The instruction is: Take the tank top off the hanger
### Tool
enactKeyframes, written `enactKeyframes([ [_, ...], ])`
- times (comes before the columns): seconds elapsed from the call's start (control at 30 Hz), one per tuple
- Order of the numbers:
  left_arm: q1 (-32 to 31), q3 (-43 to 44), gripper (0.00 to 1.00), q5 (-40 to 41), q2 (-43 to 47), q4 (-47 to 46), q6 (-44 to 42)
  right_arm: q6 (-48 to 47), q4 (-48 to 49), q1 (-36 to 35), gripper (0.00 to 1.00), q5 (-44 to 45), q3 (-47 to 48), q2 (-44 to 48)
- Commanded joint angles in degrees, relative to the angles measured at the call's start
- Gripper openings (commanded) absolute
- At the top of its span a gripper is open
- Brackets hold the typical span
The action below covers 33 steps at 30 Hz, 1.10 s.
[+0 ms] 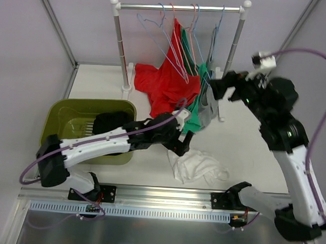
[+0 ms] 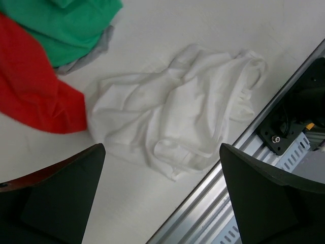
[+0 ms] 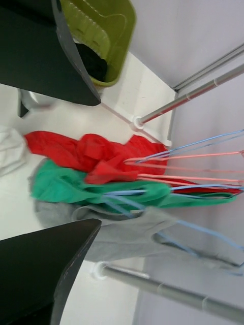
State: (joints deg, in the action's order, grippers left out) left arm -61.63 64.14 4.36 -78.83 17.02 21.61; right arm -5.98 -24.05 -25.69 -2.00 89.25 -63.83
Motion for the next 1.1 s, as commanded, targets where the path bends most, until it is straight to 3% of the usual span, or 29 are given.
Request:
enactKeyframes([
  [0.0,-2.88,6.16,0.99,-4.27,-10.27,-5.5,-4.02,0.18,-5.3,0.2,0.99,3.82,-11.27,17.62],
  [0.1,-4.2,10.82,0.99,-7.68,-19.59,-5.5,-4.29,0.44,-9.68,0.2,0.99,4.55,-17.35,28.54],
  [0.23,-7.35,16.88,0.99,-7.79,-29.53,-4.8,-3.94,0.09,-15.31,0.2,1.0,4.81,-19.64,36.3],
  [0.47,-13.33,21.29,0.98,-0.16,-41.57,-2.61,-0.78,-1.41,-19.72,0.29,1.0,-1.77,-20.26,40.18],
  [0.53,-14.4,21.47,0.67,2.92,-42.81,-1.9,0.19,-0.97,-19.45,0.21,0.99,-4.58,-21.05,40.63],
  [0.57,-15.01,21.29,0.47,3.54,-43.07,-1.29,0.63,-0.88,-19.1,0.29,0.99,-5.29,-21.31,40.8],
  [0.6,-15.19,20.94,0.11,4.07,-42.73,-0.94,1.67,-0.79,-18.84,0.29,1.0,-6.25,-21.57,41.33],
  [0.63,-15.28,19.81,0.0,4.86,-42.12,-0.58,2.21,-0.79,-18.4,0.21,1.0,-6.17,-21.93,41.51],
  [0.73,-15.37,17.26,0.0,9.86,-37.03,1.79,3.35,-0.7,-17.7,0.29,0.99,-5.12,-22.45,42.74],
  [0.93,-15.37,13.56,0.0,21.47,-17.18,7.41,0.99,-0.26,-16.99,0.2,1.0,1.02,-23.68,45.37],
  [1.07,-15.19,16.97,0.0,30.42,-5.58,14.34,-0.33,-0.09,-16.99,0.2,0.99,1.65,-24.39,46.43],
])
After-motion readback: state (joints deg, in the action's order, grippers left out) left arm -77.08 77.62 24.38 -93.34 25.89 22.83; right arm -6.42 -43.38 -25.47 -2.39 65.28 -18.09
